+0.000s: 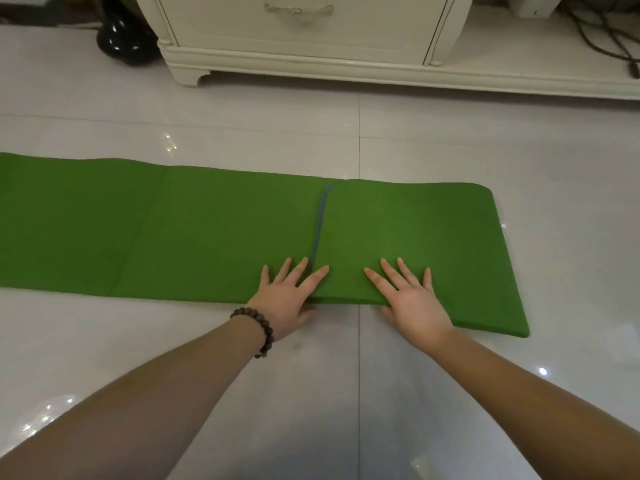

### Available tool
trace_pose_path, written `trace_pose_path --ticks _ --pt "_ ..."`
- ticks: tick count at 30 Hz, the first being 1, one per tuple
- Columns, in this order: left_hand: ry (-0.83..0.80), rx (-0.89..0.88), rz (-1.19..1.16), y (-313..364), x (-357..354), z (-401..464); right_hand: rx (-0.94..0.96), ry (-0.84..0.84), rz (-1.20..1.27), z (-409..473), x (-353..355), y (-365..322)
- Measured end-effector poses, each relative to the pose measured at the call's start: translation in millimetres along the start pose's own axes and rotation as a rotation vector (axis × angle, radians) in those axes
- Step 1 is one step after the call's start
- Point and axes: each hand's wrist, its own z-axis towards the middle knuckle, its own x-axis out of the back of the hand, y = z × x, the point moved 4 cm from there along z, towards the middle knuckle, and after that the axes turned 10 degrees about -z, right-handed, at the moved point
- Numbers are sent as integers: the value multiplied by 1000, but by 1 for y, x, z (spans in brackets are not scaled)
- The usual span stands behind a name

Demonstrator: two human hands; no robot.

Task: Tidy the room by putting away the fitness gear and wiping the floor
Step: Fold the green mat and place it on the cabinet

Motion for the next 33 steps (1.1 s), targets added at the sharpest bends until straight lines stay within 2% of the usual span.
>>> trace_pose_path --ticks 5,8,12,20,23,26,29,33 --pt "76 -14 -181 -3 49 -3 65 113 92 -1 57 5" --pt "218 -80 -378 3 94 -7 80 239 212 5 93 4" --pt "384 -176 -446 22 161 -21 65 434 354 10 138 4" --pt "668 -400 -687 110 251 -25 -79 792 628 -12 201 36" --pt "662 -502 -840 146 268 -17 -144 845 718 -26 207 49" --pt "589 -543 -856 158 258 -13 -183 855 765 -31 207 58" --pt "551 -457 -868 134 226 -13 -162 853 783 -27 211 57" --pt "414 -251 -825 89 181 -16 -135 822 795 -13 218 39"
